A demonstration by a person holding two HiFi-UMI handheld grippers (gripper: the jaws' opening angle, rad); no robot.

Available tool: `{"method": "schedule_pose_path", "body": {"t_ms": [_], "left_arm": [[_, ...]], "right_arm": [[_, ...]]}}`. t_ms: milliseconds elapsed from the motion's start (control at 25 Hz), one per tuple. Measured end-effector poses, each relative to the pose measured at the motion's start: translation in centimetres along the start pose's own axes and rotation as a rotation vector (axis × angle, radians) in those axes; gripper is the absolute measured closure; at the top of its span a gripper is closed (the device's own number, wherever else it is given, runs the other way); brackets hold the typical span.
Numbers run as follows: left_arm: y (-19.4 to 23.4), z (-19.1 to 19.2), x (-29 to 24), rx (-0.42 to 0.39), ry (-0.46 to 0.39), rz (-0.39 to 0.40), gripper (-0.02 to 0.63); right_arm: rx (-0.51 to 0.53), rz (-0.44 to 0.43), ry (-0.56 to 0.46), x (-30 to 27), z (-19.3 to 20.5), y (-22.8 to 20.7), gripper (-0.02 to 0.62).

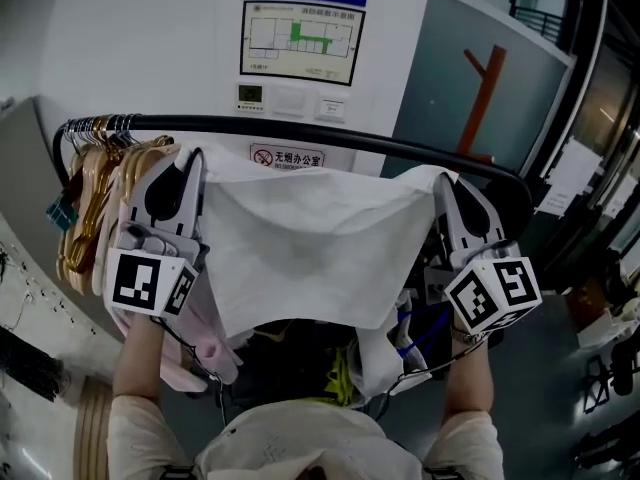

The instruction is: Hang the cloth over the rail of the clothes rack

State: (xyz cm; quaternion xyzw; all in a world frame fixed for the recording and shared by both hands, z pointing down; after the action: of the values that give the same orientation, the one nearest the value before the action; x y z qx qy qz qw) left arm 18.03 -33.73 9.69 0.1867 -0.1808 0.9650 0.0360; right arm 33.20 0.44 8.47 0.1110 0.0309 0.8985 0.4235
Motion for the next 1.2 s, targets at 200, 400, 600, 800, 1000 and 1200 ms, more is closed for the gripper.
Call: {"method": "schedule_pose_path", "body": {"t_ms": [200,400,600,800,1000,1200], "left_arm": [[1.2,-2.1,-1.2,-0.056,-0.025,0.0,0.581],[3.3,-4.2,-2.6,-0.078,-0.039,-0.019,0.581],[5.9,-6.3,-5.2,-0.079,-0.023,-0.031,0.581],[7.3,-8.3,-7.7,-0.16,-0.012,-0.044,0.581],[8.8,-10.3,-10.5,-0.222,0.002,-0.06,0.581],[9.6,-12.1,-13.4,-0.245,-0.016,-0.083,0.581]], "right_arm": [[0.067,0.024,0.005,-0.6,-2.5,-0.3,0.571],[0.092,0.037,-0.024,-1.4,-5.5,-1.0,0.571],[0.069,0.005,-0.027,-3.6,-8.9,-2.0,0.572],[0.14,0.043,-0.043,-5.4,-12.3,-2.8,0.571],[0.197,0.077,-0.044,-7.3,-14.6,-3.7,0.571],[0.189,0.096,-0.046,-9.4,-15.8,-5.6,0.571]]}}
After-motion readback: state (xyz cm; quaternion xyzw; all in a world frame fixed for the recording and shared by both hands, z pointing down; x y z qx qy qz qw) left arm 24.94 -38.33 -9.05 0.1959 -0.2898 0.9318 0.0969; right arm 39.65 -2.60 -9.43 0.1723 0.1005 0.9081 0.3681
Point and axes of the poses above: the fingertips, and each gripper's own axes: x backward along the fingers, y to its left, z out of its underside, the point moved 8 cm from there along x, backward along the fingers, and after that the axes turned 11 degrees about y, right-handed, at the moved point
